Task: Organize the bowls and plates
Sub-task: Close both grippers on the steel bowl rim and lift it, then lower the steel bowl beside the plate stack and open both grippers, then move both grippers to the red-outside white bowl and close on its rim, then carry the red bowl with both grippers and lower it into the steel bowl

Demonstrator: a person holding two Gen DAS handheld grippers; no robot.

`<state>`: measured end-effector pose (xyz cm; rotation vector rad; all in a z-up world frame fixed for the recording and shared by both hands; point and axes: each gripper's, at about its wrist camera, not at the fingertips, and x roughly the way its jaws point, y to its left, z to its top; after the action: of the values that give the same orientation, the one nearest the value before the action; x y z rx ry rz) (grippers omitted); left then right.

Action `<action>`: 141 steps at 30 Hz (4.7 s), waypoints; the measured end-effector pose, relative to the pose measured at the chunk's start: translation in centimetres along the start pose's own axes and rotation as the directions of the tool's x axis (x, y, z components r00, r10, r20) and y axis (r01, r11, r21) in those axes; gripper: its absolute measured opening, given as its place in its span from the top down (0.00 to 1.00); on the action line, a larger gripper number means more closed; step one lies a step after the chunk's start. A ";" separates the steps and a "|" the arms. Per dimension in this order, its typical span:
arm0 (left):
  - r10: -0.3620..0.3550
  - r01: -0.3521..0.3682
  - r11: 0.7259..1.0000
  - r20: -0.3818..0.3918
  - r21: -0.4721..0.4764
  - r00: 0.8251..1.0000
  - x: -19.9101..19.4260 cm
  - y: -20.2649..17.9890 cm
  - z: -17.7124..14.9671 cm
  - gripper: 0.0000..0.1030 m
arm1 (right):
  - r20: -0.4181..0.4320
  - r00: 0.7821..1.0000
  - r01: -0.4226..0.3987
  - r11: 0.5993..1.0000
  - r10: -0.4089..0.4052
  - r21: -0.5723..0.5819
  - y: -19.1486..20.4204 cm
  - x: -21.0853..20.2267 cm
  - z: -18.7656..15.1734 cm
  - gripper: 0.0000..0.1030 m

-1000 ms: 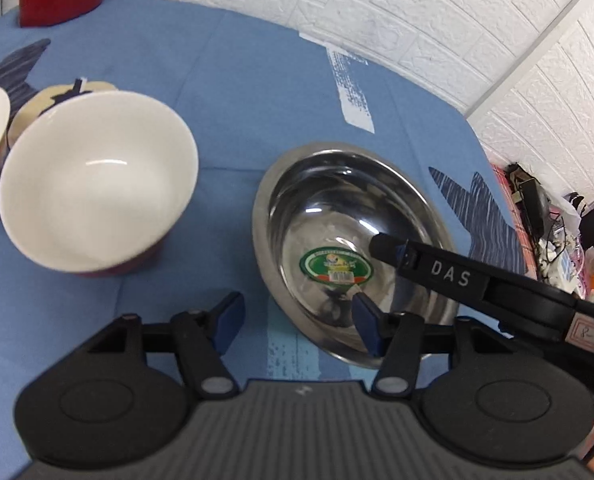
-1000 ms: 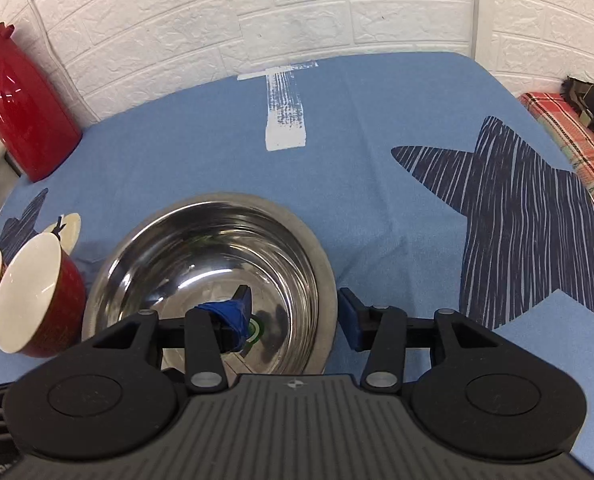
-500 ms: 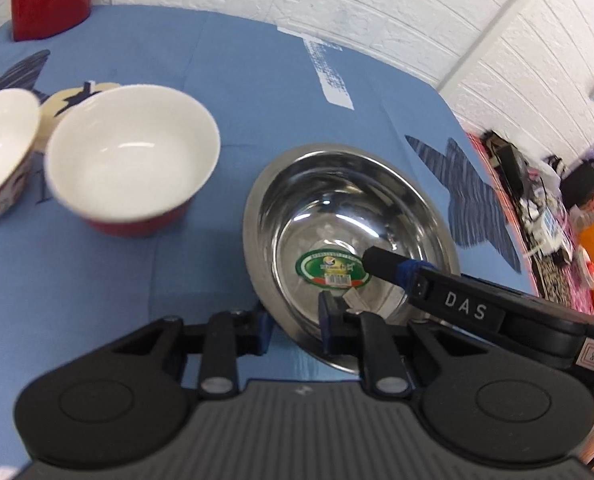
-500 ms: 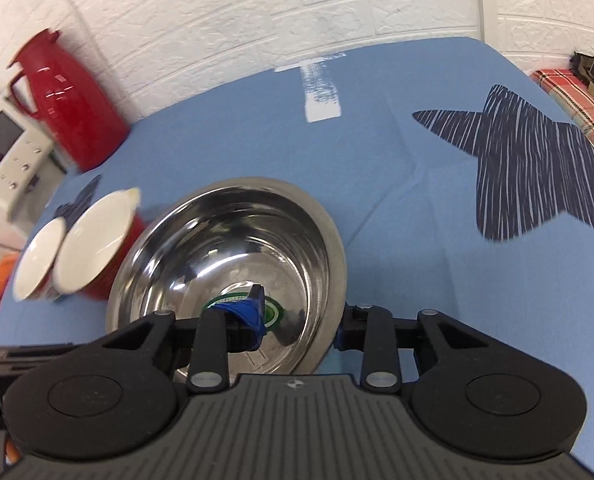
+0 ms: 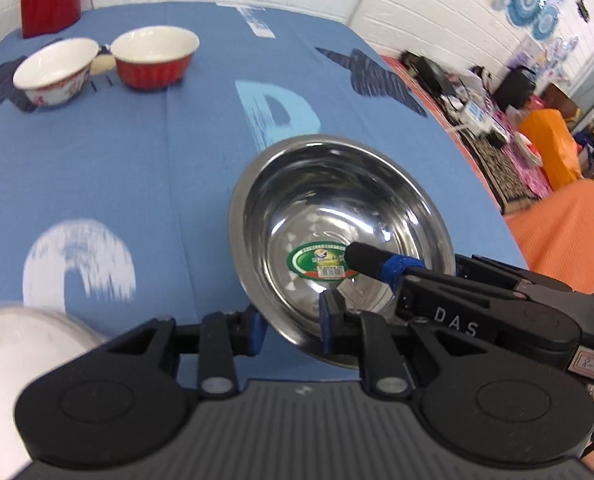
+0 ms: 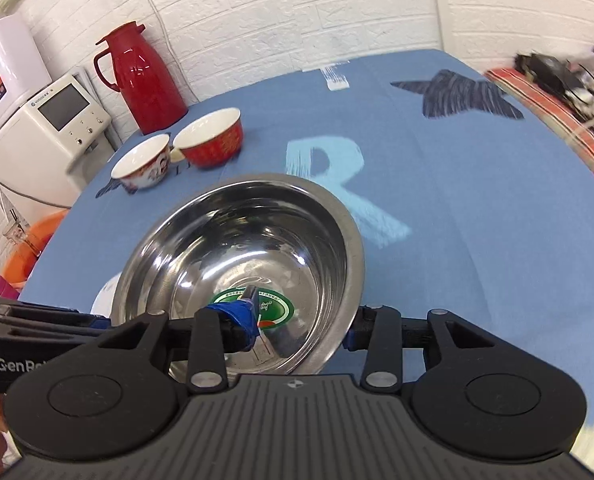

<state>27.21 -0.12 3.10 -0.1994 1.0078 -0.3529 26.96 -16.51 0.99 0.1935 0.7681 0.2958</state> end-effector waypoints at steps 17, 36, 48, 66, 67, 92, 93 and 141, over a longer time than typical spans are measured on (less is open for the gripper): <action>-0.108 0.107 0.994 -0.054 -0.017 0.993 -0.2 1.1 -5.5 0.82 | -0.120 0.990 0.065 0.996 -0.071 -0.053 1.6 -1.9 -4.3 0.74; -0.017 0.017 1.000 -0.055 0.001 0.998 2.2 -0.3 -4.9 0.76 | -0.139 0.989 0.048 0.999 -0.048 -0.007 -0.4 -0.6 -4.4 0.73; -0.133 0.130 0.991 -0.063 -0.041 0.989 -2.0 2.5 -4.0 0.49 | -0.007 1.000 0.031 0.994 -0.030 0.102 -2.3 -3.5 -2.6 0.72; 0.098 -0.080 0.980 0.092 -0.184 0.991 -7.0 14.8 0.9 0.46 | -0.036 0.994 -0.102 0.994 0.104 0.049 -0.6 -1.0 0.7 0.73; 0.103 -0.085 0.978 0.083 -0.190 0.991 -6.6 15.3 1.1 0.46 | -0.048 0.993 -0.110 0.993 0.112 0.045 -0.3 -0.4 1.0 0.73; 0.164 -0.071 0.815 0.112 -0.575 0.980 6.8 19.7 19.2 0.45 | -0.197 0.980 -0.048 0.995 0.030 -0.089 7.5 23.8 22.1 0.71; 0.160 -0.066 0.824 0.119 -0.563 0.980 6.7 19.8 19.1 0.45 | -0.203 0.979 -0.047 0.993 0.024 -0.107 7.7 24.1 21.9 0.71; 0.042 -0.004 0.919 0.088 -0.395 0.995 0.5 10.5 13.8 0.89 | -0.183 0.980 -0.112 0.976 0.077 -0.188 6.9 11.2 15.2 0.90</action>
<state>41.29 9.45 6.56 -0.5644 0.9785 -0.1125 44.04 -7.31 6.34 0.0163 0.8989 0.4827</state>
